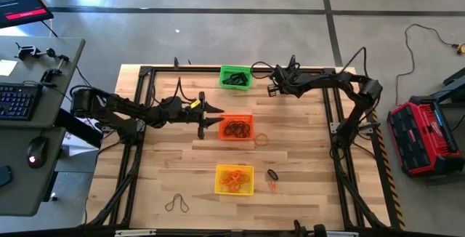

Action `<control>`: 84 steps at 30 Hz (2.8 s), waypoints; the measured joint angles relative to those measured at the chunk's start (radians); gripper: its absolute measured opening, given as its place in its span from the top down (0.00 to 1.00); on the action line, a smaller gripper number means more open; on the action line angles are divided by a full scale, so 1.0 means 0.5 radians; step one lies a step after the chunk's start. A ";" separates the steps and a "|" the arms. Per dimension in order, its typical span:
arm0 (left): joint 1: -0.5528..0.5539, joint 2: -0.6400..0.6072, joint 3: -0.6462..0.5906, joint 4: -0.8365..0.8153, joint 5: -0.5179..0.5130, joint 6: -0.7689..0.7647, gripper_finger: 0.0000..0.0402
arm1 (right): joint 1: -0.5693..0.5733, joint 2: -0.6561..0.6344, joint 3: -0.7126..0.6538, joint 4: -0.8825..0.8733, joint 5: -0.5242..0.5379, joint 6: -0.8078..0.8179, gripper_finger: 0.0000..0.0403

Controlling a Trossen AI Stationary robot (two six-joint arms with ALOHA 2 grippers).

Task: Sort rubber bands into baskets
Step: Put the black rubber band into the green bin

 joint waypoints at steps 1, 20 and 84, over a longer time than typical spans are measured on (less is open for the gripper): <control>0.013 0.000 0.000 -0.004 0.000 -0.010 0.67 | 0.022 -0.034 0.000 -0.012 0.005 0.000 1.00; 0.198 0.000 -0.304 0.414 0.069 -0.057 0.67 | 0.341 -0.323 0.000 0.253 0.068 -0.086 1.00; 0.156 0.000 -0.453 0.661 0.106 -0.046 0.67 | 0.323 0.564 1.183 -0.169 -0.430 -0.324 1.00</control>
